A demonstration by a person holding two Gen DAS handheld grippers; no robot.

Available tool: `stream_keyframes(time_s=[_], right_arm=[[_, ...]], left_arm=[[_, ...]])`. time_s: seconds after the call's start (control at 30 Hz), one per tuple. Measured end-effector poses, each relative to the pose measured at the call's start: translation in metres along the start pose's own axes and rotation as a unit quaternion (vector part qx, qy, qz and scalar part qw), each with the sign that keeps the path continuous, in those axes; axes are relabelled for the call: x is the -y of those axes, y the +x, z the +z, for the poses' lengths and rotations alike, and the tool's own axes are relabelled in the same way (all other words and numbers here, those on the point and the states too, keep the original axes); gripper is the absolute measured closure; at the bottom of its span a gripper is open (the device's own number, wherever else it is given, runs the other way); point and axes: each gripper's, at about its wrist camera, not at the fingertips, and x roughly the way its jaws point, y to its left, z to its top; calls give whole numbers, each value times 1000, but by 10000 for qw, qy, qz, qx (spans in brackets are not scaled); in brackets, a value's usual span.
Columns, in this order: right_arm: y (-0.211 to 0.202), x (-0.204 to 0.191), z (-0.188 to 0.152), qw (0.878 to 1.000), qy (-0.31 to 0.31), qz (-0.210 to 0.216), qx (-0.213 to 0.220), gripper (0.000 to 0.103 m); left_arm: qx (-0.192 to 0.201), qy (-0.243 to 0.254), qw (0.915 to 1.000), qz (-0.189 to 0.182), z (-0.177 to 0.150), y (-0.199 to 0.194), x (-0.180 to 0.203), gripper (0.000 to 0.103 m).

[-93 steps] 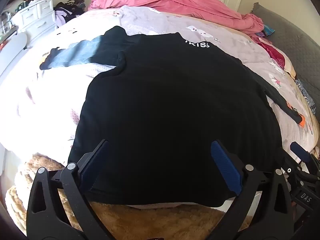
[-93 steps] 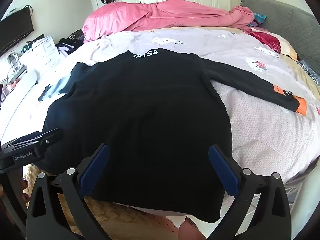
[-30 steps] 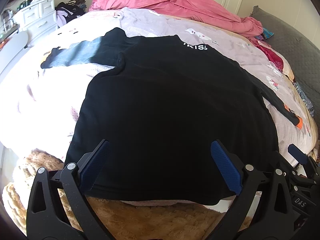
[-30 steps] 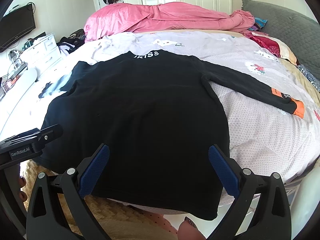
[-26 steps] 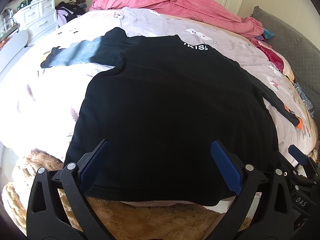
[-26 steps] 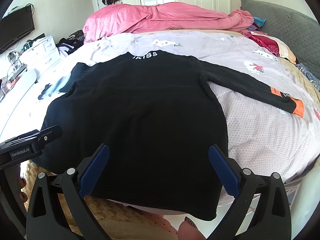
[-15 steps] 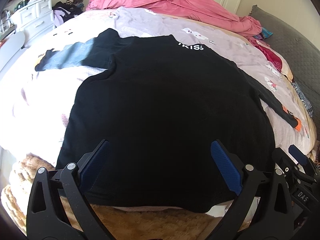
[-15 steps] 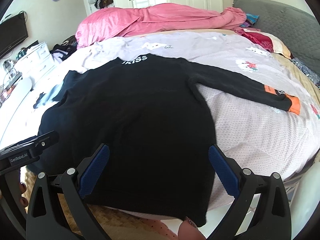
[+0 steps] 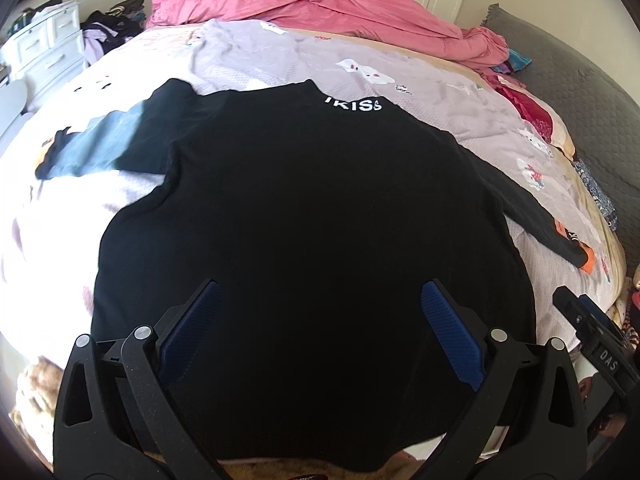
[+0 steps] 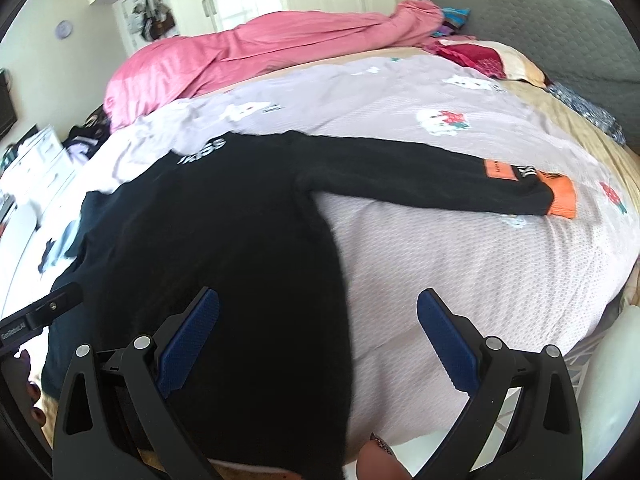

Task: Fold small clothes
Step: 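Move the right tool to the orange-cuffed sleeve and grasp the cuff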

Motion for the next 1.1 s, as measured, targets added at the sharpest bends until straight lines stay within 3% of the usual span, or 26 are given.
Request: stream_keyframes(time_s=[0.6, 0.87, 1.1], right_arm=[[44, 104, 34, 9883, 1397, -586, -195, 4], [66, 155, 46, 9724, 2219, -703, -187, 4], [81, 185, 56, 9605, 2659, -810, 94, 4]], left_arm=[[-340, 104, 9991, -211, 52, 52, 20, 9], [-496, 116, 9984, -234, 70, 81, 24, 9], [-563, 109, 9981, -203, 86, 99, 21, 9]])
